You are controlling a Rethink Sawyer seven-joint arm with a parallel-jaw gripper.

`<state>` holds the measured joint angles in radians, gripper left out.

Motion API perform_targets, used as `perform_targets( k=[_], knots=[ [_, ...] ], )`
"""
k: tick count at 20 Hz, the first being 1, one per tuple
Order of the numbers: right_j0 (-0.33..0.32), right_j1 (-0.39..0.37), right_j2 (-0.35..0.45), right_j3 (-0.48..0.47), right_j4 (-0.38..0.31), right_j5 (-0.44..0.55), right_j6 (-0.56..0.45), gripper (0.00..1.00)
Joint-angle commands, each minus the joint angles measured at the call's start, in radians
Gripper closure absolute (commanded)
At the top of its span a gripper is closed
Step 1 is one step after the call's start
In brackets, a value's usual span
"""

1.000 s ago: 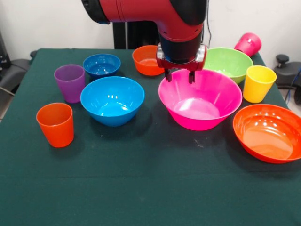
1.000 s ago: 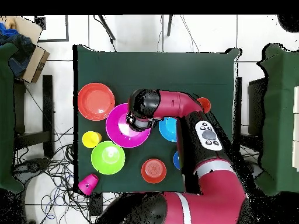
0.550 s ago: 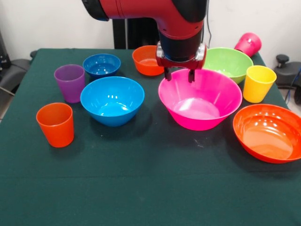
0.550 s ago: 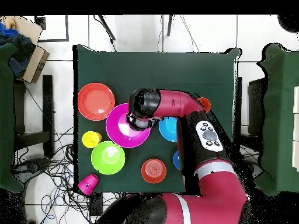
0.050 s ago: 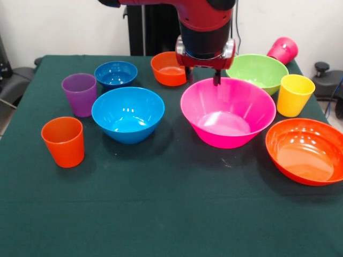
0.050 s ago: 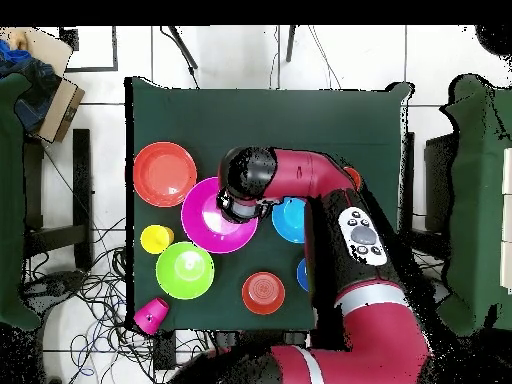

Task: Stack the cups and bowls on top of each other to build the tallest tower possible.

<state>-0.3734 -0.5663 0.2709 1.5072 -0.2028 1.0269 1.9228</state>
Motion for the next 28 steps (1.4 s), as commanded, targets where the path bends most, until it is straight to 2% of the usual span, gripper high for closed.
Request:
perform_targets(
  k=[1, 11, 28],
  knots=[
    [-0.004, 0.021, 0.068, -0.003, -0.067, 0.06, -0.159, 0.0],
    [-0.013, 0.047, 0.074, -0.007, -0.072, 0.03, -0.17, 0.0],
    [-0.04, 0.068, 0.089, -0.024, -0.079, 0.041, -0.201, 0.0]
  ],
)
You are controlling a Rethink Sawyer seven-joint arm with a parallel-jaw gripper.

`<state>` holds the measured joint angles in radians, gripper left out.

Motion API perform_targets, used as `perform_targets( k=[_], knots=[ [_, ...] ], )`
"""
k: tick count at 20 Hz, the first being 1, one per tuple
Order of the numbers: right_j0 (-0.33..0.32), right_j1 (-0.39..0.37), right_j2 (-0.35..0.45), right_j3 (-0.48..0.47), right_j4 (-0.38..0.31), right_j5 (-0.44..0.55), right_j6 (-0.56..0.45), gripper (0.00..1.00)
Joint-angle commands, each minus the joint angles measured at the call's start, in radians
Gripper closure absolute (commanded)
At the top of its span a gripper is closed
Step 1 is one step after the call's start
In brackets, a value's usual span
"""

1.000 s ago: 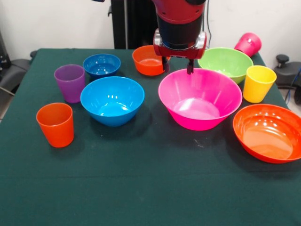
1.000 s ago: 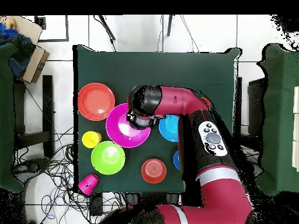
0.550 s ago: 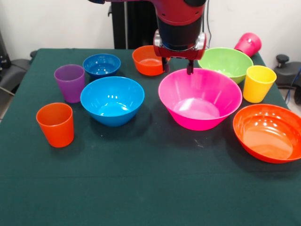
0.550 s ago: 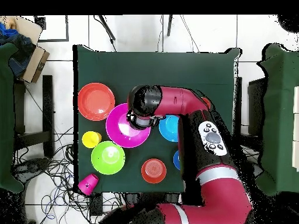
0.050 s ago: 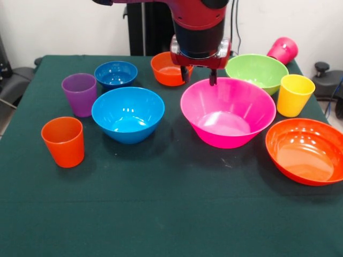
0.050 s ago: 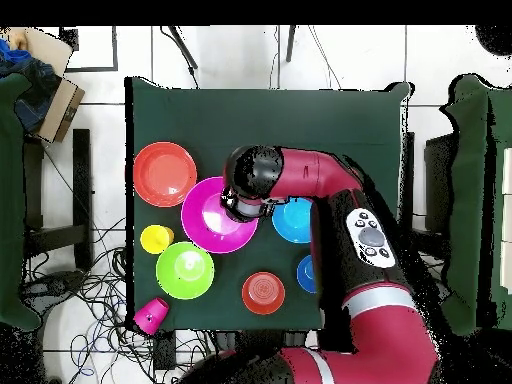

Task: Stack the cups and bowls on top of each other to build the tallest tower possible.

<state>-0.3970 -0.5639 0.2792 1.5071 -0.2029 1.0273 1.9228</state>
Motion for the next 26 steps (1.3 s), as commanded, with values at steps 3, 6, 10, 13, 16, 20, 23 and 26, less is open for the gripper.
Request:
perform_targets(
  k=[3, 6, 10, 13, 16, 20, 23, 26],
  knots=[
    [-0.018, 0.069, 0.082, -0.029, -0.081, 0.042, -0.201, 0.0],
    [-0.017, 0.072, 0.083, -0.036, -0.083, 0.045, -0.2, 0.0],
    [-0.018, 0.071, 0.083, -0.032, -0.083, 0.041, -0.201, 0.0],
    [-0.018, 0.072, 0.084, -0.032, -0.084, 0.038, -0.199, 0.0],
    [-0.021, 0.075, 0.086, -0.031, -0.085, 0.034, -0.201, 0.0],
    [-0.027, 0.086, 0.09, -0.031, -0.084, 0.025, -0.203, 0.0],
    [-0.032, 0.09, 0.094, -0.029, -0.084, 0.025, -0.204, 0.0],
    [-0.04, 0.095, 0.101, -0.032, -0.086, 0.028, -0.211, 0.0]
  ],
)
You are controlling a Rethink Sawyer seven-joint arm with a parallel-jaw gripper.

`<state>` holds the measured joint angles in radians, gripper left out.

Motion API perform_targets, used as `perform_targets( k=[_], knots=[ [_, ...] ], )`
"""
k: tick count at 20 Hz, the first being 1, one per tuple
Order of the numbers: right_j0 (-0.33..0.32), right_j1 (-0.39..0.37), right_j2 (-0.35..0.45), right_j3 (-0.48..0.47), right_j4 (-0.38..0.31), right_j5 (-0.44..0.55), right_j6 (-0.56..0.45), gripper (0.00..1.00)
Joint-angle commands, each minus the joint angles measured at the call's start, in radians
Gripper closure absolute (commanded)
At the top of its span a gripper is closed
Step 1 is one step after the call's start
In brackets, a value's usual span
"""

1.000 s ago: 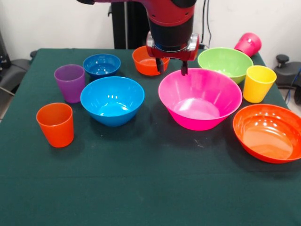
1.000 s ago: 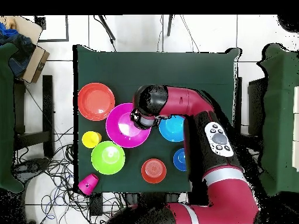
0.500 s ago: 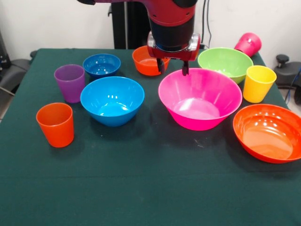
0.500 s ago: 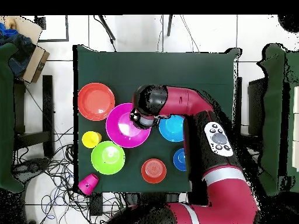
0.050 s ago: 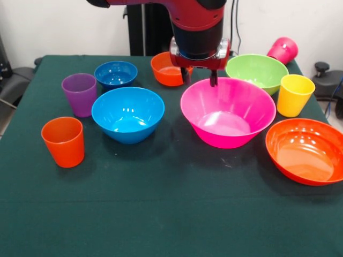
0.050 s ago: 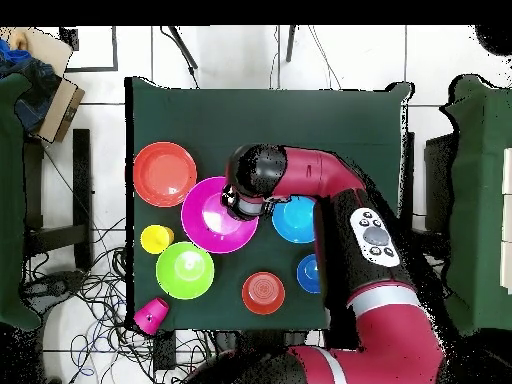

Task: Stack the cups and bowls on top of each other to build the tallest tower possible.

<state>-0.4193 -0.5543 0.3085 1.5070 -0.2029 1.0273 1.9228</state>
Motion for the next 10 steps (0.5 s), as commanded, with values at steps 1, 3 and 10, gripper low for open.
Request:
perform_targets(
  k=[1, 3, 10],
  knots=[
    [-0.021, 0.088, 0.074, -0.031, -0.087, 0.026, -0.213, 0.0],
    [-0.024, 0.09, 0.077, -0.031, -0.089, 0.025, -0.211, 0.0],
    [-0.03, 0.104, 0.083, -0.046, -0.094, 0.032, -0.215, 0.0]
  ],
)
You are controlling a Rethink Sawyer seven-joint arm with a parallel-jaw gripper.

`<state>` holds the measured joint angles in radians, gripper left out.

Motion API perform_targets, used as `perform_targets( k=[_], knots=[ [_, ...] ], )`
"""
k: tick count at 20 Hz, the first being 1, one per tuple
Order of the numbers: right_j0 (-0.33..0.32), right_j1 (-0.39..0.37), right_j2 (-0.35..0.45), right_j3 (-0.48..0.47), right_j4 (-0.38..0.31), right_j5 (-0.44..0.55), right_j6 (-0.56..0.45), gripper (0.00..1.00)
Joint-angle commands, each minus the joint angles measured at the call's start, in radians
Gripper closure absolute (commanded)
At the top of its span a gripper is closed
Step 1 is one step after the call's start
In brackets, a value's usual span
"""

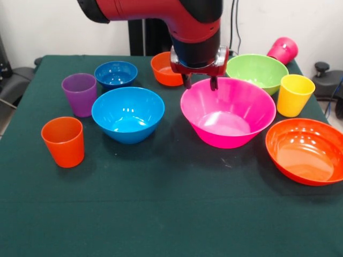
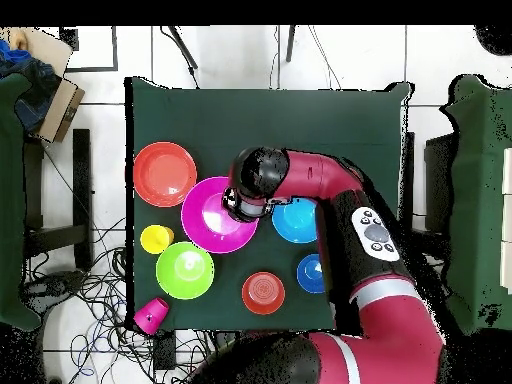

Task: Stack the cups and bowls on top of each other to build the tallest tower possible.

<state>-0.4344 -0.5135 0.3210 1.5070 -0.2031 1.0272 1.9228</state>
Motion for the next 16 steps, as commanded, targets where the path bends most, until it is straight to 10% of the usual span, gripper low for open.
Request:
perform_targets(
  k=[1, 16],
  knots=[
    [-0.016, 0.066, 0.071, -0.05, -0.095, 0.033, -0.216, 0.0],
    [-0.019, 0.068, 0.077, -0.064, -0.102, 0.051, -0.214, 0.0]
  ],
)
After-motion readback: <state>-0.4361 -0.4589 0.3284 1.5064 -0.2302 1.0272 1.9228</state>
